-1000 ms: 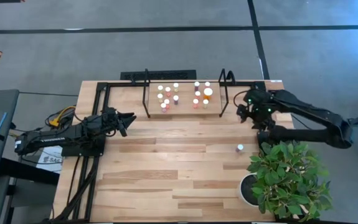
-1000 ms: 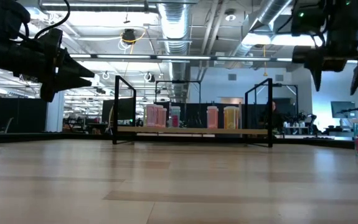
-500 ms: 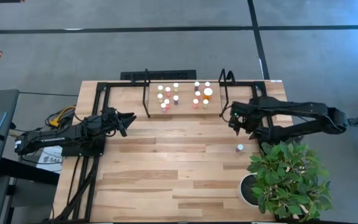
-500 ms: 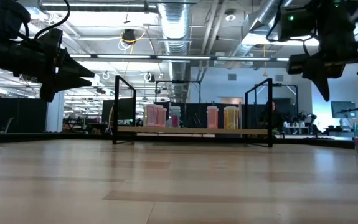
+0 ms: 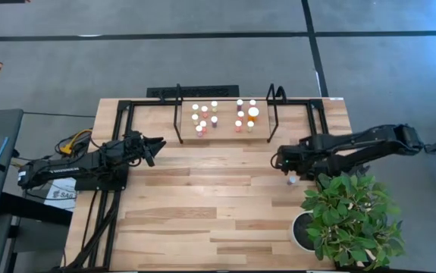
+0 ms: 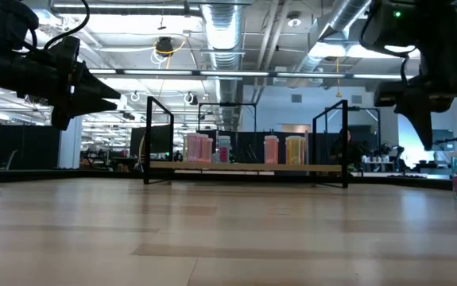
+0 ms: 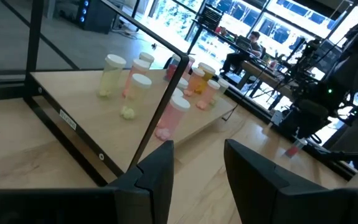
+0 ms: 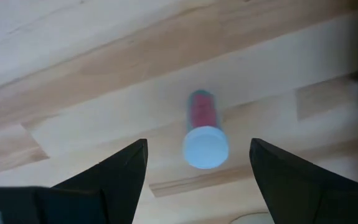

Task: Pick and place medicine bottles onto shelf by color
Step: Put the blue pill bottle on the shelf

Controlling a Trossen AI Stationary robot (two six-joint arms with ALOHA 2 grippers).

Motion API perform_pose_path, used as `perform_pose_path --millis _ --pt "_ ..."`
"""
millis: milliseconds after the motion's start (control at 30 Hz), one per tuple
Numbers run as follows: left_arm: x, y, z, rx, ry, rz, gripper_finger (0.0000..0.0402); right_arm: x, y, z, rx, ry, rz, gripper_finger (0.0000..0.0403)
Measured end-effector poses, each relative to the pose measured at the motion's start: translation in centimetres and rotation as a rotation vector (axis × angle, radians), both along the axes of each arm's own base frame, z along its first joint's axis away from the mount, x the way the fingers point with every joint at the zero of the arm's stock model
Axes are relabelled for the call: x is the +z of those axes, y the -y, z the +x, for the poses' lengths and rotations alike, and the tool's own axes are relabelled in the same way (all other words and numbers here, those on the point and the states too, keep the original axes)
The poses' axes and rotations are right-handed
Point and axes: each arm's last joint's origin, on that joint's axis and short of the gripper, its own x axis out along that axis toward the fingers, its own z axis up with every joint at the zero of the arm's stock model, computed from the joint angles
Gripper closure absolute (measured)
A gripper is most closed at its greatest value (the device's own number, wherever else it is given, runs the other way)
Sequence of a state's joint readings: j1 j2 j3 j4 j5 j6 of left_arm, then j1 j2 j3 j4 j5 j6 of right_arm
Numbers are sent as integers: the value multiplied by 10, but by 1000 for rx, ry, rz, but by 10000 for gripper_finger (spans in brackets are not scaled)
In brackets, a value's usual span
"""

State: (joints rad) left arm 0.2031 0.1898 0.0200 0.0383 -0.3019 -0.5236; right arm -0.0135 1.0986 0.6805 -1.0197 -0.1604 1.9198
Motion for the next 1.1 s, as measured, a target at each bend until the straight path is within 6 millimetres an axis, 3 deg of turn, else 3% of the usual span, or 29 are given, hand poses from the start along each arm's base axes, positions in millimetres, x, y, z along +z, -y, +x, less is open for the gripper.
perform_pose_path --millis 433,933,1100 --pt "0 0 0 0 1 0 274 -28 -7 -4 30 26 30 97" --pt "0 0 0 0 0 0 274 -29 -6 -6 -16 2 26 97" --pt "0 0 0 0 1 0 274 -29 -1 -6 14 16 15 116"
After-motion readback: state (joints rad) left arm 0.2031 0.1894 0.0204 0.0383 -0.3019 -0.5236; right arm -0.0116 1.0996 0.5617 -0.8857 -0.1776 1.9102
